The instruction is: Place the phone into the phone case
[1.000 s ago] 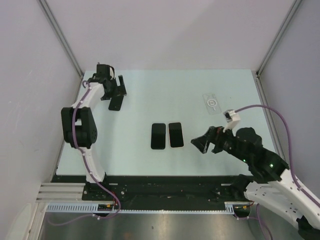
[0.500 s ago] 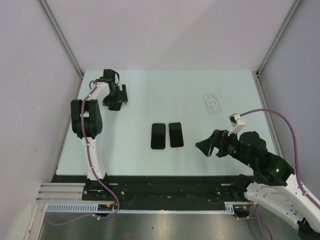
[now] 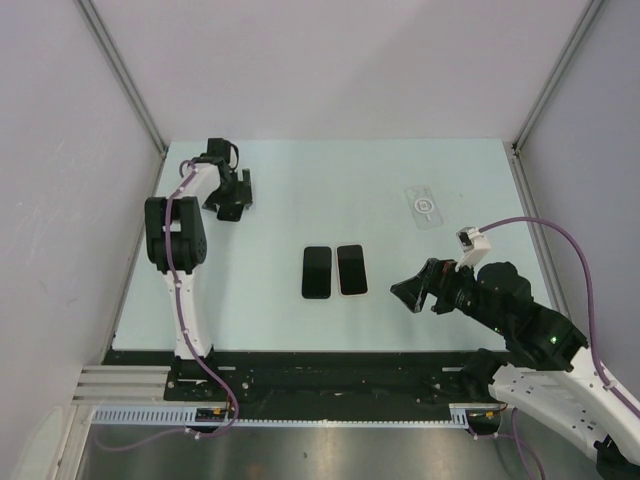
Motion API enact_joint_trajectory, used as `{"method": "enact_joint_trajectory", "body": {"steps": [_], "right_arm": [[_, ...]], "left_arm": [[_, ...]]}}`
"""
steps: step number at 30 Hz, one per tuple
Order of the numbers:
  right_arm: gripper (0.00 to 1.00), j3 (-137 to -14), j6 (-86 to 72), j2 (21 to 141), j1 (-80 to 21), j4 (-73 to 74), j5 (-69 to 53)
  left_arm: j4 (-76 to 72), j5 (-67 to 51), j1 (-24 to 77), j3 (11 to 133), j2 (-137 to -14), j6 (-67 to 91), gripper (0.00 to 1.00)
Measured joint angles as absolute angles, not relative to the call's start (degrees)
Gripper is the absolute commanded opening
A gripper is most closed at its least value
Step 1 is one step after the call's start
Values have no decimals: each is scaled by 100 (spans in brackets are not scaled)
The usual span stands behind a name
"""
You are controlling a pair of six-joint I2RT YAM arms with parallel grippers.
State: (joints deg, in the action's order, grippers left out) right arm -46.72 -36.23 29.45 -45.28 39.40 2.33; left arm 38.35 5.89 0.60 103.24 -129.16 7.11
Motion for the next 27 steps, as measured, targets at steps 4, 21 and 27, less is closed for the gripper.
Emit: {"method": "enact_joint_trajectory", "body": {"steps": [4, 21, 27], "right_arm": [[100, -4670, -3623, 2945, -4528, 3940, 246], [100, -4195, -3647, 2928, -4528, 3627, 388], [100, -4012, -3688, 2902, -4525, 3444, 388]], "left_arm": [[3830, 497, 60, 10429, -12991, 681, 96], [3697, 331, 242, 10250, -12919, 679, 69], [3588, 344, 412, 10009, -12776, 760, 64]]}}
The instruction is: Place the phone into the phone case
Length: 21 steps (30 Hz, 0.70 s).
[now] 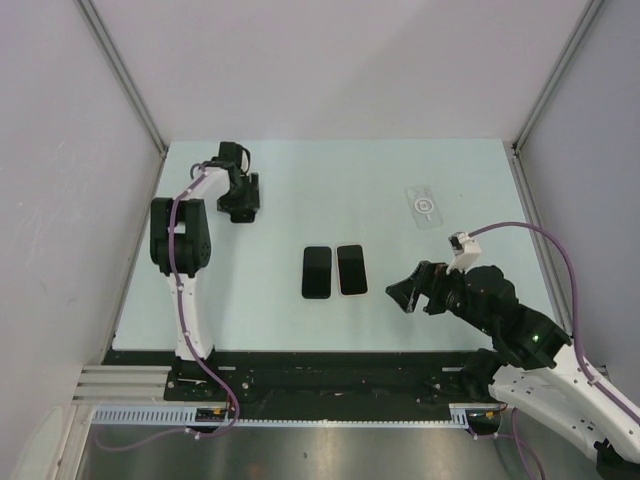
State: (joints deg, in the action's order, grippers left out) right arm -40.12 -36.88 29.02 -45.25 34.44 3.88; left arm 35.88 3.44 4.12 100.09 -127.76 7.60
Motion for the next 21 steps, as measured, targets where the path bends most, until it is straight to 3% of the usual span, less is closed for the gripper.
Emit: {"method": "enact_joint_trajectory", "body": {"steps": [11, 21], "right_arm": [[98, -3575, -3675, 3448, -4525, 2593, 602], [99, -3544, -1911, 4834, -4263, 565, 786]], "left_arm": [[3293, -565, 655, 8860, -12001, 1041, 56], [3223, -1332, 685, 8420, -11701, 1116, 51]]}}
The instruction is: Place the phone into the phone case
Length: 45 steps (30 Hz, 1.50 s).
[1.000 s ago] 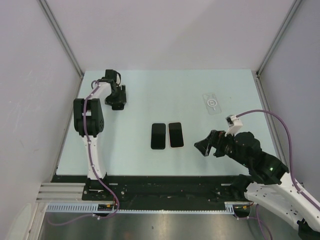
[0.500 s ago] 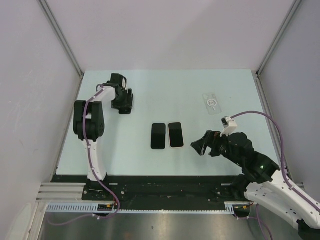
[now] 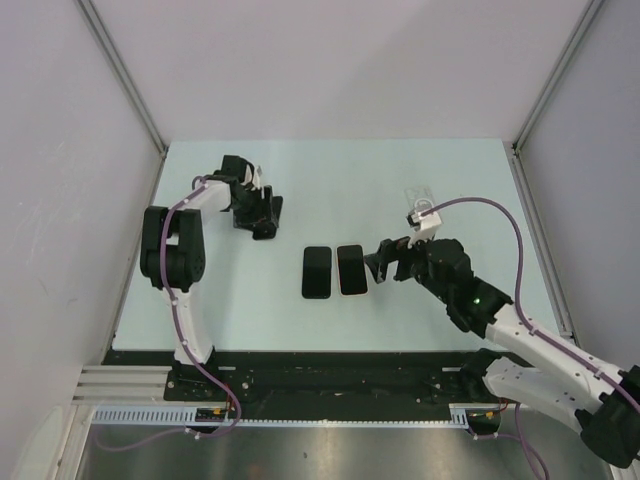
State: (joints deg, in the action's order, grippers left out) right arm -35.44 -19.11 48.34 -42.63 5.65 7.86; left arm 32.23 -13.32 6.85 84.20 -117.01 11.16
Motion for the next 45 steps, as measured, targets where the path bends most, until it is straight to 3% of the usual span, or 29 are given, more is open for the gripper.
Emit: {"method": "enact_joint_trajectory", "body": {"steps": [7, 12, 13, 17, 18, 29, 45], "right_arm": [[98, -3216, 419, 6132, -3944, -1710, -43], [93, -3107, 1267, 6993, -3642, -2694, -545], [90, -3107, 1398, 7089, -3597, -2877, -569], [58, -3109, 2047, 7616, -3391, -3859, -926], [56, -3109, 2189, 7789, -3341, -4104, -1098], [56, -3483, 3680, 9198, -3194, -5063, -2178], [61, -3632, 4943, 9961, -3422, -5441, -2405]], "left_arm": [[3402, -1907, 760, 8396, -11686, 1188, 49], [3511, -2018, 932, 8197, -11544, 1203, 48], [3544, -2027, 965, 8173, -11526, 1203, 48], [3614, -2119, 1092, 8075, -11452, 1203, 47], [3614, -2156, 1127, 8029, -11424, 1201, 47], [3695, -2637, 1527, 7848, -11286, 1201, 45], [3656, -2897, 1568, 7767, -10733, 1210, 42]]}}
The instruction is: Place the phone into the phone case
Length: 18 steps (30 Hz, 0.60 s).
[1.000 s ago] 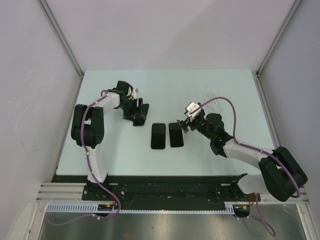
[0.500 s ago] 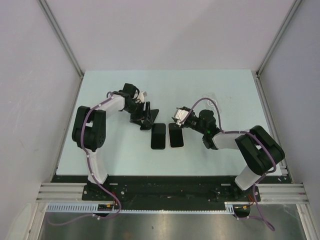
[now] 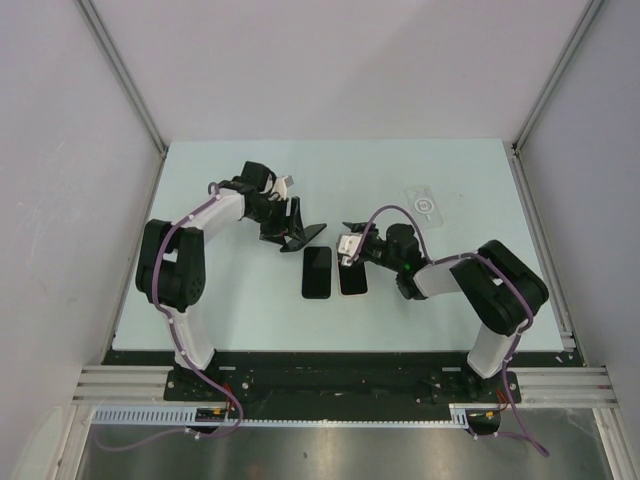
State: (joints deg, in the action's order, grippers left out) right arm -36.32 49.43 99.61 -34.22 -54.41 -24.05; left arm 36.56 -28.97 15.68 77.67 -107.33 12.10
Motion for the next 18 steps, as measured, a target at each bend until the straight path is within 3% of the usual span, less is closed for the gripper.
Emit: {"method": "enact_joint_trajectory", "body": {"steps": [12, 18], "right_arm": [[59, -4515, 5422, 11059, -3922, -5389, -2408], [52, -4912, 5518, 11389, -3981, -5371, -2335]], "left_arm": [[3647, -2923, 1577, 7756, -10735, 1208, 42], [3605, -2926, 1579, 7701, -10735, 1205, 42]]}}
